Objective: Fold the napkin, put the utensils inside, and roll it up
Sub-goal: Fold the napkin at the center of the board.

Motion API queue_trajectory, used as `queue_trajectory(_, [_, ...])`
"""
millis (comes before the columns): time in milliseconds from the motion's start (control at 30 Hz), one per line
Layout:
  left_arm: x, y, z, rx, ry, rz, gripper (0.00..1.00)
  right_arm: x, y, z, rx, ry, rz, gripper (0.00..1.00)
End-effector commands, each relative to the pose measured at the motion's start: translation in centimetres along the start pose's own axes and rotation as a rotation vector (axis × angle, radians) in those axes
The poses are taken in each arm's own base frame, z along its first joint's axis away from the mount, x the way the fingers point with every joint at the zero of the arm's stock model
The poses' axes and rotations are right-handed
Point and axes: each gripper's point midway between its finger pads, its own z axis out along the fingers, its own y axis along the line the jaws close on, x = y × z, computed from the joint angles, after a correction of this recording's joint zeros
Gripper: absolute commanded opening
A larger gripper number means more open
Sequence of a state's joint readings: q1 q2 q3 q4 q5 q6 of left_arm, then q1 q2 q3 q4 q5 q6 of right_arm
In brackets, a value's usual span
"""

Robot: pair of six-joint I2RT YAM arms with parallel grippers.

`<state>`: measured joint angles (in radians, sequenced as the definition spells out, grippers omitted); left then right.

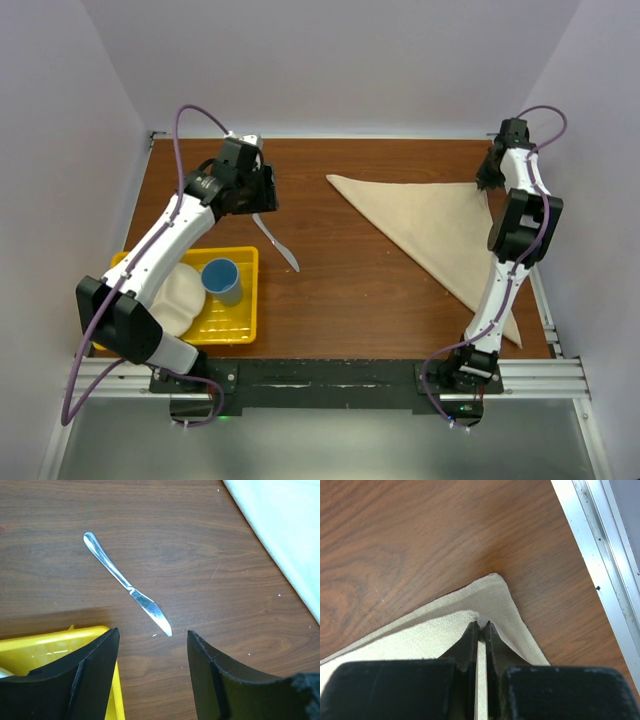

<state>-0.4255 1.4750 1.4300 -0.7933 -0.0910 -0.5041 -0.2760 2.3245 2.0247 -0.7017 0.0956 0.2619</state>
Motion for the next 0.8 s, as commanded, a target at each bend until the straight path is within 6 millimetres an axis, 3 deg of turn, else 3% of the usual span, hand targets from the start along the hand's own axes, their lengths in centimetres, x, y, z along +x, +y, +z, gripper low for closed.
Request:
queue_trajectory(0, [-2.1,-0.6,-0.6,0.024,-0.056,-0.009,0.61,-2.5,-0.3,-0.3,0.009,-0.066,0.021,0.00])
queue_trajectory(133, [-2.1,-0.6,-0.3,0.025,-0.051,-0.006,0.61,-2.4,-0.4,0.0,0.016,-0.065,0.012,0.00])
queue_trajectory(233, [-2.1,-0.6,-0.3,0.027,-0.050,-0.006,0.61,-2.6,-0.8,0.2,0.041,-0.066,-0.002,0.07])
queue_trajectory(300, [-2.0,-0.6,-0.3,0.024,-0.048,-0.007,0.61,-2.6,-1.5,0.3,0.077,-0.069,-0.010,0.16])
queue_trajectory(333, [-2.0,-0.5,-0.2,0.023,-0.045,-0.005,0.61,-3.0,-1.8,0.2,0.096,-0.078,-0.013,0.23])
queue_trajectory(367, [-1.9,-0.5,-0.3,0.023,-0.041,-0.006,0.61,-3.4,-2.6,0.0,0.144,-0.091,-0.014,0.38])
queue_trajectory(400, [-1.9,-0.6,-0.3,0.026,-0.038,-0.012,0.61,-3.6,-2.8,-0.2,0.156,-0.095,-0.012,0.42])
queue_trajectory(533, [-1.9,-1.8,-1.1,0.090,-0.029,-0.015,0.60,-5.6,-1.1,-3.1,0.158,-0.151,-0.009,0.57])
queue_trajectory(567, [-0.8,-1.5,-0.5,0.093,-0.014,-0.016,0.60,-5.3,-0.1,-3.8,0.177,-0.164,-0.029,0.59])
queue_trajectory(600, [-0.9,-1.5,-1.1,0.109,-0.045,-0.023,0.60,-4.1,-0.1,-4.2,0.189,-0.141,-0.032,0.59])
queue_trajectory(633, [-0.9,-2.1,-0.9,0.148,-0.058,-0.030,0.60,-3.7,1.2,-5.9,0.174,-0.148,-0.034,0.60])
queue_trajectory(667, [-0.2,-2.0,-0.8,0.152,-0.043,-0.042,0.60,-3.1,1.2,-6.9,0.201,-0.146,-0.005,0.60])
queue_trajectory(700, [-0.2,-2.2,-1.0,0.162,-0.045,-0.048,0.59,-1.0,0.5,-7.4,0.252,-0.097,-0.009,0.60])
queue_trajectory(733, [-0.1,-3.0,-1.3,0.202,-0.040,-0.042,0.57,-1.0,1.0,-9.8,0.255,-0.125,0.038,0.61])
queue_trajectory(767, [0.2,-3.1,-1.2,0.217,-0.039,-0.042,0.56,-0.2,1.0,-10.5,0.257,-0.118,0.048,0.61])
